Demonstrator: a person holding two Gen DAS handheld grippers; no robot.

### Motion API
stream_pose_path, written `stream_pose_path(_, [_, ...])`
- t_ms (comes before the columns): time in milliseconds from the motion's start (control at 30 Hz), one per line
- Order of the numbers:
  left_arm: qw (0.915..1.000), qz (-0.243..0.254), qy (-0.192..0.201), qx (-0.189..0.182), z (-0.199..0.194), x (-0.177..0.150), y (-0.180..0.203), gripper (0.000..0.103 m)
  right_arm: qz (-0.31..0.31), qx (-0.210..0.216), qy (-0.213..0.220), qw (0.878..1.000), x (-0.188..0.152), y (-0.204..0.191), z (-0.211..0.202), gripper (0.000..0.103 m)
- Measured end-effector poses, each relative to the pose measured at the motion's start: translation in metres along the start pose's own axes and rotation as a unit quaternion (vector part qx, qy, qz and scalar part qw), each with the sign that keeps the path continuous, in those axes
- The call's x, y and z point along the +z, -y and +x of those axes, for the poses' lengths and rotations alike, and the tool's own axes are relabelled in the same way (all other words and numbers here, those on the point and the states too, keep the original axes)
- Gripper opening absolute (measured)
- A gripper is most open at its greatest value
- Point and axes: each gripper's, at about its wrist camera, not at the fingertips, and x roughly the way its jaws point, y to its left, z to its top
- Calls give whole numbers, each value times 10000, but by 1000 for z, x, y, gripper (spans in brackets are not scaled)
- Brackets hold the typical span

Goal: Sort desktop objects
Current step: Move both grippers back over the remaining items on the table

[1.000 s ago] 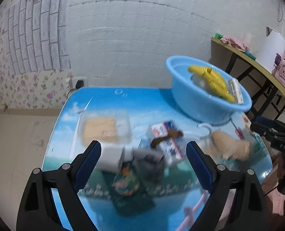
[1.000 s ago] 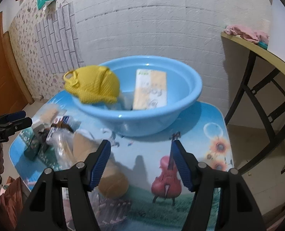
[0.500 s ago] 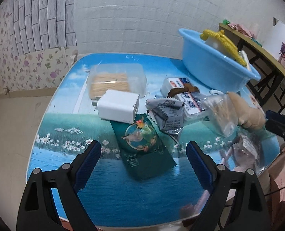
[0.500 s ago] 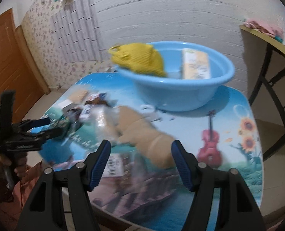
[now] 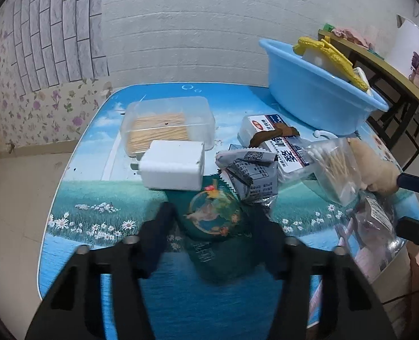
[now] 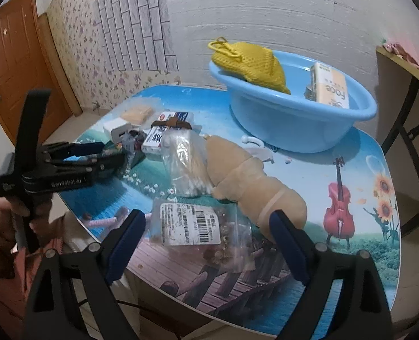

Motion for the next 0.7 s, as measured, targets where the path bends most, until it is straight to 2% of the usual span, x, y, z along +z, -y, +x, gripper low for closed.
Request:
stream_pose_path(167, [9999,-87,59,-77,-9,-4,-7,34,47,237,136,9996,1,-2,-8,91])
stream_pose_path(267, [9999,-56,19,-155,-13,-10,-7,33,-3,313,156,9994,1,-5,-9,91])
stream_pose_path(433, [10000,43,-18,-78,-14,-14,-5,33,-41,261,-54,9996,-4,-8,3,91])
stream_pose_path(567, [9999,-84,-2,64,-10,-9,-5,56,-156,88,-186,9997,-11,-12,15,91])
stream_pose_path(667, [9999,-109,-12,128,-3,-3,0,65,-179,-52,-236,9995,-11,-12,25,91])
stream_pose_path(700, [9998,-105,-24,180,0,-2,2,76,-159,-63,-266,9995,-11,-12,28,91])
